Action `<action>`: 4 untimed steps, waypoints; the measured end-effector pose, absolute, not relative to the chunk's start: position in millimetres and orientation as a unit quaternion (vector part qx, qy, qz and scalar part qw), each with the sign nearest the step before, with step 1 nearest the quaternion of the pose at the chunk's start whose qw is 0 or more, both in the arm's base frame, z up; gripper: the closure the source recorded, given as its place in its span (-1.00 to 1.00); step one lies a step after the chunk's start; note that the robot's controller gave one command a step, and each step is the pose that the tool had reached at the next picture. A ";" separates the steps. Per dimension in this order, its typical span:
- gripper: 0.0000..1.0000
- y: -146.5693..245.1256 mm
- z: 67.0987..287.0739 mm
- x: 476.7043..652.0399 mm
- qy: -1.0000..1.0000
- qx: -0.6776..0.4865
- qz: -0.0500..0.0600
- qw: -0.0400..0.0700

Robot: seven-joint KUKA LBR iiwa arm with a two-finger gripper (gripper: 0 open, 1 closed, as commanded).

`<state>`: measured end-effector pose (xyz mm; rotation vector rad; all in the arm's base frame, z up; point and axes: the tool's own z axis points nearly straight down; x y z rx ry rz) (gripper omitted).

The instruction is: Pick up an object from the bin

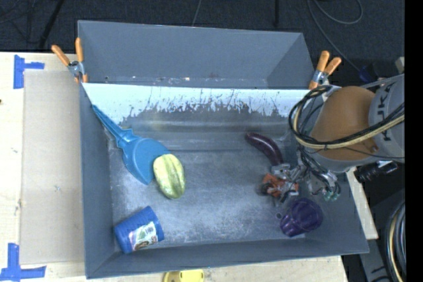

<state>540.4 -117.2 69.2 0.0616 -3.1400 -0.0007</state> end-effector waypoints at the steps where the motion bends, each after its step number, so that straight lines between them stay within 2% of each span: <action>1: 1.00 -117.1 69.2 540.4 -1.000 0.020 0.000 0.000; 4: 1.00 -117.0 69.2 540.4 -1.000 0.022 0.000 0.000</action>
Offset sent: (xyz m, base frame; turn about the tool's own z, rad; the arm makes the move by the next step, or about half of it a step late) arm 0.0000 0.0000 0.0000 0.0000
